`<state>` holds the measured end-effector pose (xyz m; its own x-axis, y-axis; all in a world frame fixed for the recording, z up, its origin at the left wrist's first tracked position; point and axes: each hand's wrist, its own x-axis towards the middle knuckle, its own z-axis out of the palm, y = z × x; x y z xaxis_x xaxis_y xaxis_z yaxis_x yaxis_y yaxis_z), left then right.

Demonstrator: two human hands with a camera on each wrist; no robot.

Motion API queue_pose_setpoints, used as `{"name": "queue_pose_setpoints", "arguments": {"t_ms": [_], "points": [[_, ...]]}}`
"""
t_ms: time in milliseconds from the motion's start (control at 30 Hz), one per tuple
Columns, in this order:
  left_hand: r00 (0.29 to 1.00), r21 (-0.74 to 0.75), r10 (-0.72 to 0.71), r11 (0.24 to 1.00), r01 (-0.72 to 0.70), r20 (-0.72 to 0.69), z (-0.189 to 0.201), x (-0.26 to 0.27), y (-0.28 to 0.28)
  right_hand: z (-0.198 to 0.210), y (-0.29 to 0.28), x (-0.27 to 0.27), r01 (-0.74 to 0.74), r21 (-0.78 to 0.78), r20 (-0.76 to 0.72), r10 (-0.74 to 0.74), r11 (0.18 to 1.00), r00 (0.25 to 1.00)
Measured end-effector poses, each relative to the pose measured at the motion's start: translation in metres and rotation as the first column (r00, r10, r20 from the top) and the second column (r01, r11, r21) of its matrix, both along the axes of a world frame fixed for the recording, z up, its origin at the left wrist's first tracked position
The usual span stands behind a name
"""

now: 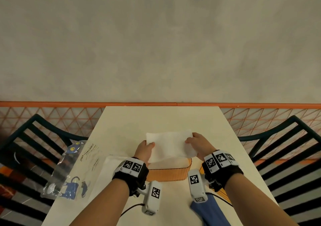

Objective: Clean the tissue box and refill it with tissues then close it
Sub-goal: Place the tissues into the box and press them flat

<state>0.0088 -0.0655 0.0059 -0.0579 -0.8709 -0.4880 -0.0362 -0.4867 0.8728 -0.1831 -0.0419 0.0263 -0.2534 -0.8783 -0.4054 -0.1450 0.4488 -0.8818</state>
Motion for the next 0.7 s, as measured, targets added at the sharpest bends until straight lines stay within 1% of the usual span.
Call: {"name": "queue_pose_setpoints", "arguments": {"t_ms": [33, 100, 167, 233, 267, 367, 433, 567, 600, 633, 667, 700], "points": [[0.991, -0.06, -0.022, 0.998, 0.03, 0.13, -0.003, 0.001, -0.005, -0.002, -0.004, -0.001, -0.026, 0.013, -0.083, 0.027, 1.0, 0.996], [0.936, -0.146, -0.051, 0.983, 0.107, 0.347, -0.008, 0.003, -0.011, -0.006, -0.008, 0.001, -0.079, 0.051, -0.253, 0.089, 0.996, 0.963], [0.831, -0.166, -0.099, 0.961, 0.223, 0.547, -0.014, 0.003, -0.015, -0.011, -0.011, 0.006, -0.122, 0.095, -0.372, 0.149, 0.988, 0.916], [0.708, -0.137, -0.139, 0.938, 0.319, 0.692, -0.019, 0.005, -0.015, -0.018, -0.012, 0.01, -0.141, 0.127, -0.427, 0.182, 0.982, 0.886], [0.664, -0.118, -0.15, 0.933, 0.341, 0.733, -0.023, 0.005, -0.015, -0.023, -0.012, 0.012, -0.148, 0.134, -0.448, 0.194, 0.98, 0.873], [0.569, -0.083, -0.164, 0.92, 0.382, 0.806, -0.033, 0.004, -0.012, -0.035, -0.008, 0.017, -0.164, 0.146, -0.523, 0.217, 0.976, 0.824], [0.472, -0.067, -0.162, 0.9, 0.431, 0.866, -0.037, 0.002, -0.01, -0.043, -0.008, 0.021, -0.196, 0.154, -0.582, 0.249, 0.969, 0.774], [0.315, -0.045, -0.15, 0.843, 0.535, 0.937, -0.038, -0.002, -0.003, -0.046, -0.008, 0.022, -0.291, 0.2, -0.649, 0.349, 0.935, 0.676], [0.29, -0.062, -0.128, 0.823, 0.565, 0.949, -0.039, -0.002, -0.002, -0.046, -0.006, 0.023, -0.32, 0.2, -0.672, 0.367, 0.926, 0.643], [0.263, -0.09, -0.086, 0.801, 0.591, 0.961, -0.039, -0.001, -0.003, -0.046, -0.004, 0.024, -0.349, 0.183, -0.716, 0.368, 0.919, 0.594], [0.242, -0.128, -0.031, 0.778, 0.615, 0.97, -0.039, 0.001, -0.003, -0.046, -0.001, 0.025, -0.378, 0.147, -0.779, 0.343, 0.914, 0.524], [0.235, -0.168, 0.017, 0.749, 0.641, 0.972, -0.037, 0.001, -0.004, -0.045, 0.002, 0.025, -0.41, 0.103, -0.845, 0.298, 0.906, 0.445]]}}
